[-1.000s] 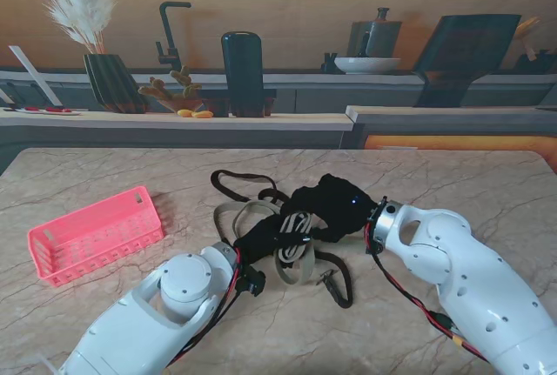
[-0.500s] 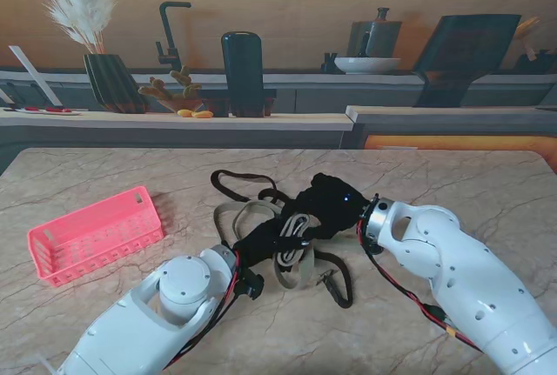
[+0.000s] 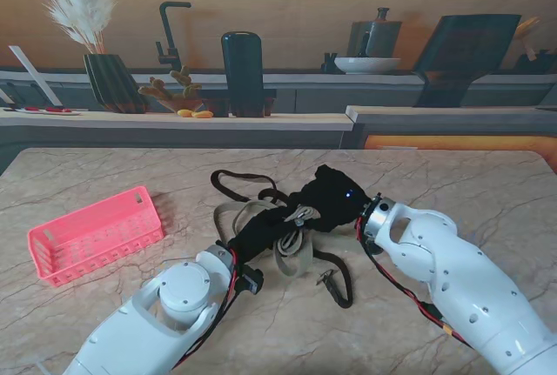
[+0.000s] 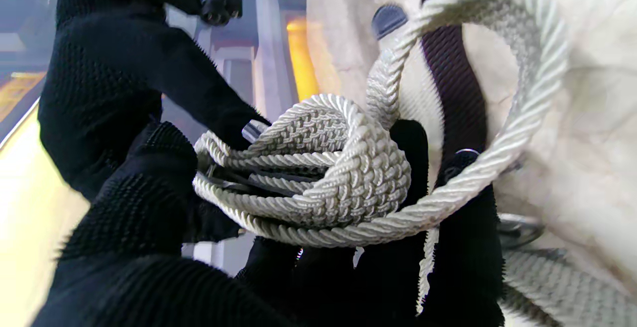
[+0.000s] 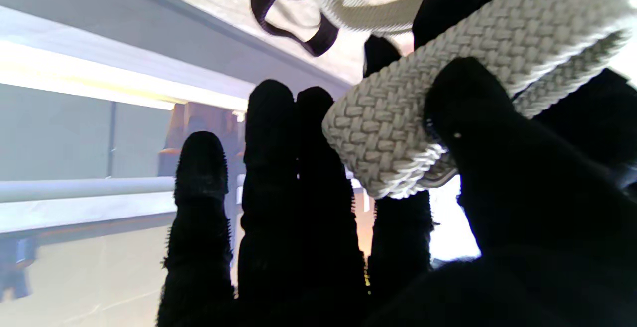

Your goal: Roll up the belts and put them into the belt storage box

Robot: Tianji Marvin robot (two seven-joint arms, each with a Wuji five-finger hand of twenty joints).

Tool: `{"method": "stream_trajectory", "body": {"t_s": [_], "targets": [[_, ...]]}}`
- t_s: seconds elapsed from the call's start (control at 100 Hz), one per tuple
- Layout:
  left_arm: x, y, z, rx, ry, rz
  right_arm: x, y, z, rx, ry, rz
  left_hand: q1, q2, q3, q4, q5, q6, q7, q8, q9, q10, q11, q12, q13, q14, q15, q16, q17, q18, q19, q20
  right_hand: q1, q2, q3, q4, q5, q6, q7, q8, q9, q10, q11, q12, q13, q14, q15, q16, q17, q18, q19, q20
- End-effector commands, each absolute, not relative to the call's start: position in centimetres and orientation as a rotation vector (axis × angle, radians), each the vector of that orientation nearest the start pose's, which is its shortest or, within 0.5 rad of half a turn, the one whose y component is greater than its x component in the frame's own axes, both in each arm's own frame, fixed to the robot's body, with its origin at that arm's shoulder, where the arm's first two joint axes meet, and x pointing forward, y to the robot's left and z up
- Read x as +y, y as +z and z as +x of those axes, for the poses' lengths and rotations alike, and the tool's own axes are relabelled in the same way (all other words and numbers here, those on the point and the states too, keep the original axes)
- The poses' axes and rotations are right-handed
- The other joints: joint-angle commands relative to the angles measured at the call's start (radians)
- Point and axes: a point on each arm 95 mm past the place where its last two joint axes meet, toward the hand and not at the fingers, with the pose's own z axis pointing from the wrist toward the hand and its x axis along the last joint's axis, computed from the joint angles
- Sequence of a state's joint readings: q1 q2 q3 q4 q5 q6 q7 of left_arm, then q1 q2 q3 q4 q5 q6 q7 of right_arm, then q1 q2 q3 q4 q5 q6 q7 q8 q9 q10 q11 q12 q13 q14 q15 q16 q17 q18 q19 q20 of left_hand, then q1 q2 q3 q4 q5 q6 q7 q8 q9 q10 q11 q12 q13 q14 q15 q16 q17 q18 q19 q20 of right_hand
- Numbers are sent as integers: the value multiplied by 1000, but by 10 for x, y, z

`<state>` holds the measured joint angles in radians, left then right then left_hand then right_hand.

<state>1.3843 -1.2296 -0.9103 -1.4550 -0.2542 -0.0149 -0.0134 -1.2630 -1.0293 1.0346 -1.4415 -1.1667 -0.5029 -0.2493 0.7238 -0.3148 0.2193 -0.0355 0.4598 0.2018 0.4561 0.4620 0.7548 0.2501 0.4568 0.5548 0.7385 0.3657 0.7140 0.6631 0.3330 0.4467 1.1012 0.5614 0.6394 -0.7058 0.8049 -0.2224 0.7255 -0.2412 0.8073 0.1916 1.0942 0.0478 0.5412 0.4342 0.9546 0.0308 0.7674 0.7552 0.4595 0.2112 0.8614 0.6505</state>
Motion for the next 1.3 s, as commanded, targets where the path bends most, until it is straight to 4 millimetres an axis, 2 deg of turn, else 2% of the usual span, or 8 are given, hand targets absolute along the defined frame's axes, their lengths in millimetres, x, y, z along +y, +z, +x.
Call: {"method": "stream_trajectory", "body": {"t_s": [0.0, 0.19, 0.32, 0.42, 0.57, 0.89, 0.92, 1.29], "targets": [[-134, -342, 404, 845, -2264, -2445, 39, -279, 440, 1728, 1805, 508, -35, -25, -39, 5, -29, -86, -42, -16, -37, -39, -49, -40, -49, -39, -71, -33, -42, -20, -41, -20, 76, 90, 97, 16, 153, -36, 248, 83, 34, -3, 101, 30, 0, 4, 47, 25, -1, 41, 38, -8], [-135, -340, 405, 777, -2284, -2374, 37, -270, 439, 1546, 1821, 498, -22, -32, -24, 7, -60, -112, -74, -35, -86, -57, -125, -110, -190, -84, -254, -117, -163, -62, -156, -44, 98, 135, 70, 22, 116, -8, 246, 136, -13, 25, 182, 38, -28, 16, 110, 47, -9, 42, 64, -16], [-135, -337, 405, 747, -2308, -2314, 38, -259, 437, 1456, 1835, 462, -29, -37, 6, 4, -78, -118, -87, -52, -122, -58, -162, -145, -269, -106, -347, -173, -212, -138, -282, -105, 102, 141, 66, 22, 112, -3, 246, 140, -19, 31, 195, 34, -33, 18, 122, 48, -11, 43, 72, -18], [-135, -333, 406, 719, -2328, -2276, 38, -250, 435, 1402, 1846, 424, -36, -35, 19, 2, -94, -120, -94, -63, -150, -58, -179, -161, -305, -118, -382, -197, -229, -191, -341, -150, 107, 148, 59, 23, 105, -1, 248, 146, -29, 30, 207, 27, -40, 15, 131, 47, -14, 39, 82, -24], [-133, -328, 408, 686, -2357, -2229, 37, -233, 432, 1333, 1854, 374, -60, -42, 20, 0, -132, -124, -109, -76, -196, -63, -195, -173, -345, -133, -412, -218, -250, -234, -385, -180, 109, 152, 55, 25, 100, -1, 250, 148, -35, 31, 217, 22, -44, 15, 138, 46, -14, 38, 89, -28], [-132, -330, 408, 672, -2359, -2214, 34, -209, 433, 1235, 1858, 338, -79, -87, 50, -1, -153, -130, -123, -101, -275, -66, -231, -210, -399, -158, -461, -260, -272, -255, -444, -216, 109, 162, 45, 29, 91, -10, 251, 150, -44, 26, 225, 15, -50, 8, 141, 41, -21, 35, 93, -37], [-132, -330, 408, 670, -2355, -2209, 34, -208, 433, 1225, 1859, 339, -99, -100, 124, -10, -155, -131, -107, -97, -278, -73, -223, -218, -400, -161, -458, -265, -271, -260, -446, -220, 109, 163, 44, 29, 89, -9, 250, 150, -45, 24, 225, 14, -51, 7, 141, 41, -22, 33, 93, -38], [-133, -312, 409, 565, -2389, -2094, 29, -192, 429, 1092, 1861, 342, 33, -41, 258, -11, -85, -138, 68, -11, -198, -101, -110, -169, -303, -161, -338, -211, -211, -251, -329, -166, 112, 170, 33, 42, 81, -5, 253, 152, -53, 27, 237, 8, -57, 8, 147, 37, -32, 35, 98, -48]]}}
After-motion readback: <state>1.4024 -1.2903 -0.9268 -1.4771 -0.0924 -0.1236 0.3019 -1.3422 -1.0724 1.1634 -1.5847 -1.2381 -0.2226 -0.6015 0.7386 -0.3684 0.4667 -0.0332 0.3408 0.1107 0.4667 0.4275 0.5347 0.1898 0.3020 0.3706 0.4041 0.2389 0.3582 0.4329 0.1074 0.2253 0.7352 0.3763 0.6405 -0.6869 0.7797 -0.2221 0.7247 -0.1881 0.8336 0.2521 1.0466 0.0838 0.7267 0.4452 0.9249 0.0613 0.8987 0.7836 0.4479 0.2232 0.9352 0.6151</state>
